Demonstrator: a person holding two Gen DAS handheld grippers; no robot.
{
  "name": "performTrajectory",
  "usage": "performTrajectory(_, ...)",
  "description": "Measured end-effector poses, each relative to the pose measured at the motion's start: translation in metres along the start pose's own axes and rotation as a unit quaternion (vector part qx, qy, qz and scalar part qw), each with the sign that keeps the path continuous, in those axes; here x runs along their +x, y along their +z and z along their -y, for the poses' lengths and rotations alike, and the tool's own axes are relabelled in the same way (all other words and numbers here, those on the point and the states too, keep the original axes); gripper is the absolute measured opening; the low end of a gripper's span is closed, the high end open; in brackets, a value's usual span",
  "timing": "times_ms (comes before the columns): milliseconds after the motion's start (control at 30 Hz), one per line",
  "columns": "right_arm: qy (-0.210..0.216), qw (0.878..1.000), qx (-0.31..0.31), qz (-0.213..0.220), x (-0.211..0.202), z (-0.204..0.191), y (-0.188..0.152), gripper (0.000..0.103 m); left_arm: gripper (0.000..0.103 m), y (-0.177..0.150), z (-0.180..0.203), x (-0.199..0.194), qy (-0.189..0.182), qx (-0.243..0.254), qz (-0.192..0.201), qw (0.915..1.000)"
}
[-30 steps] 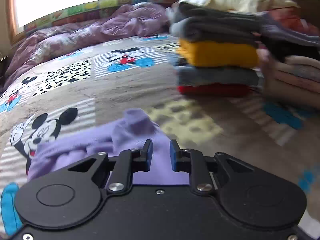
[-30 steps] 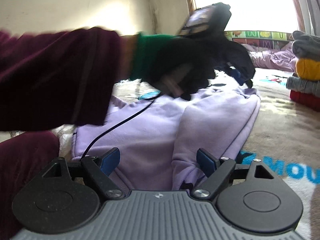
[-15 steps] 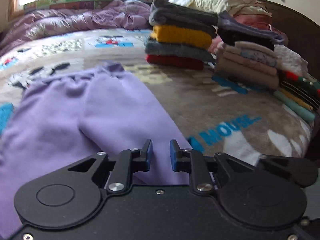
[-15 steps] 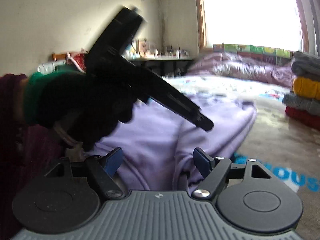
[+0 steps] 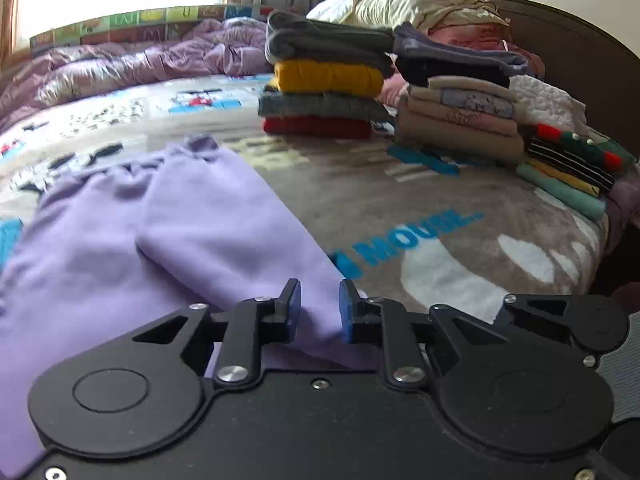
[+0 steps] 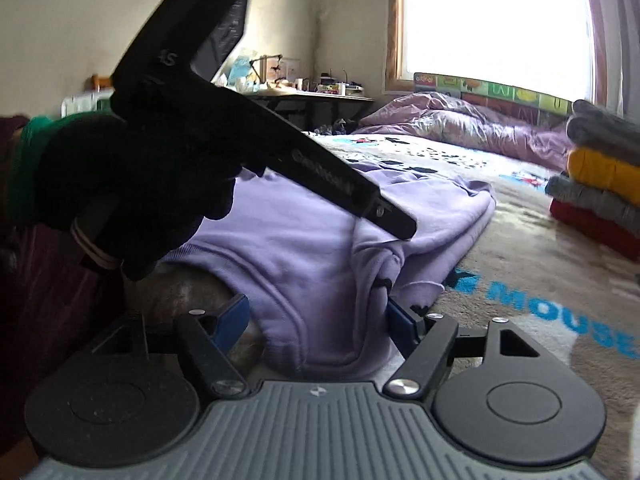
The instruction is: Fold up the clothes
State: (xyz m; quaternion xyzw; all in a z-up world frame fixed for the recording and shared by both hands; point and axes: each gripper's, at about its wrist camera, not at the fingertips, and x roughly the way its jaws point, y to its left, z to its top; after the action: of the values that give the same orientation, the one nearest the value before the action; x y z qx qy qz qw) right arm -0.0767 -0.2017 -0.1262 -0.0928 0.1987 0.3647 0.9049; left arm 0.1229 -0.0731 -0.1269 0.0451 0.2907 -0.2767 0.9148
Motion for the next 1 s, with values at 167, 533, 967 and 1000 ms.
performTrajectory(167, -0.013, 1.000, -0.011, -0.020, 0.008, -0.008, -0.006, 0.077, 0.017, -0.018, 0.012, 0.018, 0.027, 0.030, 0.000, 0.9992)
performTrajectory(533, -0.049, 0.997, -0.039, -0.046, -0.005, -0.021, -0.006, 0.082, 0.033, -0.020, 0.007, -0.012, 0.023, -0.013, 0.040, 0.9989)
performTrajectory(967, -0.067, 0.991, 0.111, 0.044, -0.044, -0.005, 0.011, 0.076, 0.061, -0.035, -0.107, -0.102, 0.054, -0.268, 0.116, 0.9549)
performTrajectory(1000, -0.064, 0.989, 0.122, 0.050, -0.042, -0.003, 0.012, 0.076, 0.061, -0.040, -0.118, -0.108, 0.061, -0.291, 0.120, 0.9472)
